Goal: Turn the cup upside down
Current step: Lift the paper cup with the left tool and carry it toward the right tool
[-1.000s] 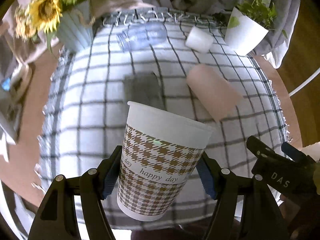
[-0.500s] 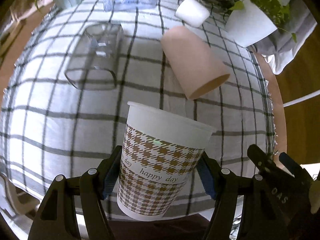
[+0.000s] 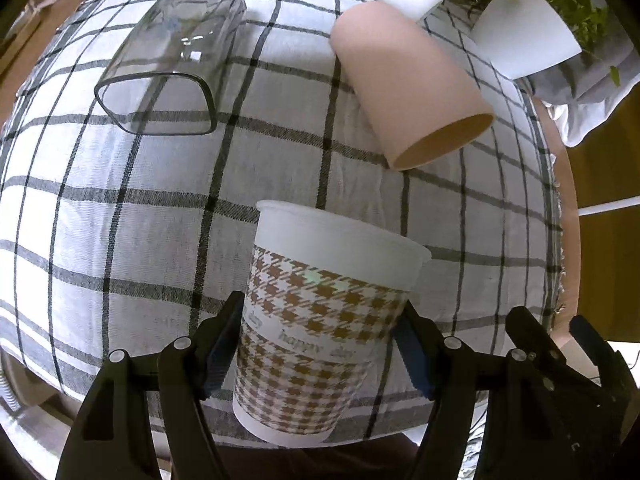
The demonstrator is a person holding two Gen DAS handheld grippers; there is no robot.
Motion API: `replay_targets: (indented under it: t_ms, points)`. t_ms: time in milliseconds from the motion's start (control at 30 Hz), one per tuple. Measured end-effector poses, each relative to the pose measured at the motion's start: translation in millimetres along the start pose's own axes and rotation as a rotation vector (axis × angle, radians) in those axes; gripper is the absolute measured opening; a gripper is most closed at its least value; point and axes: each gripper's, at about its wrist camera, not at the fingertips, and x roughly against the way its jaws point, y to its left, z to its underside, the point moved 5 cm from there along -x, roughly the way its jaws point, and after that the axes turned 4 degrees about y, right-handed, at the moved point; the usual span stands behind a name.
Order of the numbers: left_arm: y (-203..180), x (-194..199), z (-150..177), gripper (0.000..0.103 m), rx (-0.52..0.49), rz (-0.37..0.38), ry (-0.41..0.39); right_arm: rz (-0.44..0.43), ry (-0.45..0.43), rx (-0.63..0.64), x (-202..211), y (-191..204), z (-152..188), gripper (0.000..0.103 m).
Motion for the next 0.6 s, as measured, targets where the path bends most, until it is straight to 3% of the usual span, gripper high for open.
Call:
replay_targets:
  t_ms: [167,233,600]
  points:
    - [-2.6,-4.3,-0.2,0.079,-0.023,-0.018,0.015,0.004,0.008,0.003,-1.2,1.4,1.7,0.102]
    - [-2.1,-4.9,-1.0,0.087,-0.021,-0.03,0.016,0.009,0.006,-0.001,-0.5,0.7,2.0,0.102]
    - [-4.6,5.7,1.4,0.09,-0.063,-0.023,0.038,0.026,-0.002,-0.053,12.0,-6.3,5.2,0.102]
